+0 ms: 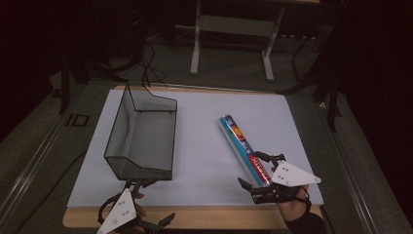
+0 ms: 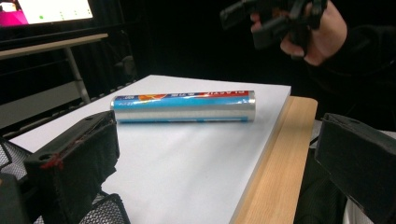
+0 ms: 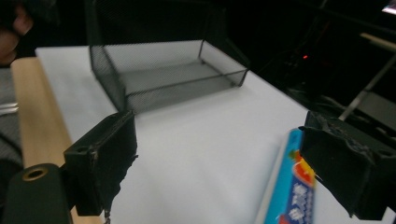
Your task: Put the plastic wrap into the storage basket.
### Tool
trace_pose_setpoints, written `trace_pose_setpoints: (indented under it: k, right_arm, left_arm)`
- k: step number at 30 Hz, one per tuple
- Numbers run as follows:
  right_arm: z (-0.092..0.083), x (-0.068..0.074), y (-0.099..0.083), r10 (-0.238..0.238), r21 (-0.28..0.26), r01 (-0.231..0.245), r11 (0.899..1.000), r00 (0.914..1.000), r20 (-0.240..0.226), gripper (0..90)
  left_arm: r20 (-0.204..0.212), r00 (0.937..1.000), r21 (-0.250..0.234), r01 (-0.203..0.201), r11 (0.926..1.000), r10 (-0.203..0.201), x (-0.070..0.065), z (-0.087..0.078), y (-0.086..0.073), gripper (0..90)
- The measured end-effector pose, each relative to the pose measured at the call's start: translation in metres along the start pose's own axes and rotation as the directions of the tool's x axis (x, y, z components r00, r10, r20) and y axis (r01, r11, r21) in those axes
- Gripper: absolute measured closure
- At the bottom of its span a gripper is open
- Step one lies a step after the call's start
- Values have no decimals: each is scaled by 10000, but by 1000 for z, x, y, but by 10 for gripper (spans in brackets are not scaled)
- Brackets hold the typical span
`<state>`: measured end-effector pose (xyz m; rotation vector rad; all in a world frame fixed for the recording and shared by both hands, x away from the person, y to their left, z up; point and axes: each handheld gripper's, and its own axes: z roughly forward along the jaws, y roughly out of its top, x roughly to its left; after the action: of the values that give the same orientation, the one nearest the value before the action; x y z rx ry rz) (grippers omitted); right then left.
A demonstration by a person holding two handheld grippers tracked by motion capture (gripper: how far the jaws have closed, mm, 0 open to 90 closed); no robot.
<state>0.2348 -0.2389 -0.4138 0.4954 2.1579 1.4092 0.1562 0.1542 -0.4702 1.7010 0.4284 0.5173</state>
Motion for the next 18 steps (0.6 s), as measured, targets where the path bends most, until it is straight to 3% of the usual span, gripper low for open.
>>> trace_pose_setpoints:
  k: [5,7,10,14,15,18]
  right_arm:
    - [5,-11,14,0,129,-6,9999,9992,405,96]
    - [10,-22,22,395,149,-406,9991,9970,670,96]
    - [15,-31,28,563,110,-573,9983,9952,802,88]
    - [21,-39,31,655,357,-695,9969,9927,1011,88]
    - [26,-44,32,693,667,-772,9948,9912,1128,88]
    - [31,-49,33,694,929,-822,9923,9885,1343,88]
  left_arm:
    - [64,10000,-120,67,9999,-66,0,0,1,3]
    - [76,9999,-141,109,9998,-108,0,0,1,3]
    - [136,9998,-113,124,9999,-122,0,1,1,3]
    - [179,9998,-151,131,9998,-128,0,1,2,3]
    - [197,9997,-147,159,9998,-156,0,1,2,3]
    - [220,9997,-121,145,9998,-142,0,1,1,3]
